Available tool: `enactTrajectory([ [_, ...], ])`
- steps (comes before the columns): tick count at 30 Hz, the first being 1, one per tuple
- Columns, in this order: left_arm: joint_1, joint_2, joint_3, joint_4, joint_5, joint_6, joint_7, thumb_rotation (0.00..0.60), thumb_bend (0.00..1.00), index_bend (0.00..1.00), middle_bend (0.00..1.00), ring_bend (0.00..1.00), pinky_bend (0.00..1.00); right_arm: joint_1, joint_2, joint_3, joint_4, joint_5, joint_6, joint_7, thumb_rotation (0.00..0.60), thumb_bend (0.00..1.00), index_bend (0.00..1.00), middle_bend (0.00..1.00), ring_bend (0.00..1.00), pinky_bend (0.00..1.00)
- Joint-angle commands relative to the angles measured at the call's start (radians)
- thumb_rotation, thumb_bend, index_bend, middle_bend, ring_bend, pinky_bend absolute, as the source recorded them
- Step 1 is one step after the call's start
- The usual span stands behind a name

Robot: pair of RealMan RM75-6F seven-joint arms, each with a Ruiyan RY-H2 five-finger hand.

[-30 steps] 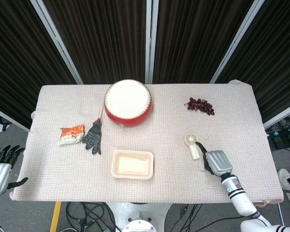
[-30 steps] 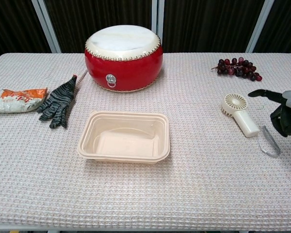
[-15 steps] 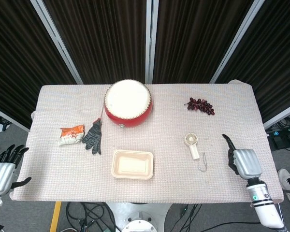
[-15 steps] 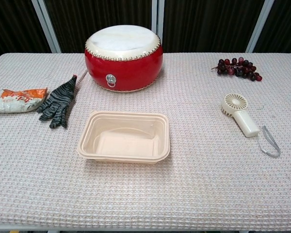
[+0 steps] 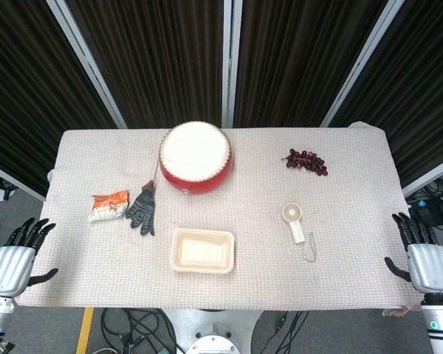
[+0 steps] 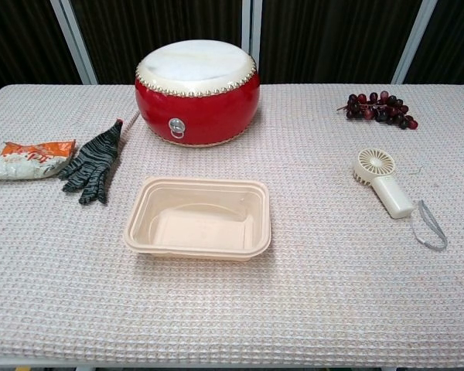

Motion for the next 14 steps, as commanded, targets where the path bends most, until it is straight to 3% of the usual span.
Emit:
enactTrajectory([
  [1,-0.002,0.002,-0.001,-0.013,-0.003,-0.003,0.014,0.600,0.00,0.14,0.10,0.00,0.16,-0.026,-0.043,0.030,0.082,-0.050,0.084,0.080,0.600,0.00,0.00,0.00,0.00,0.00],
  [14,0.005,0.011,-0.001,-0.022,-0.007,0.010,0.013,0.600,0.00,0.14,0.10,0.00,0.16,-0.042,-0.043,0.039,0.072,-0.052,0.073,0.070,0.600,0.00,0.00,0.00,0.00,0.00],
])
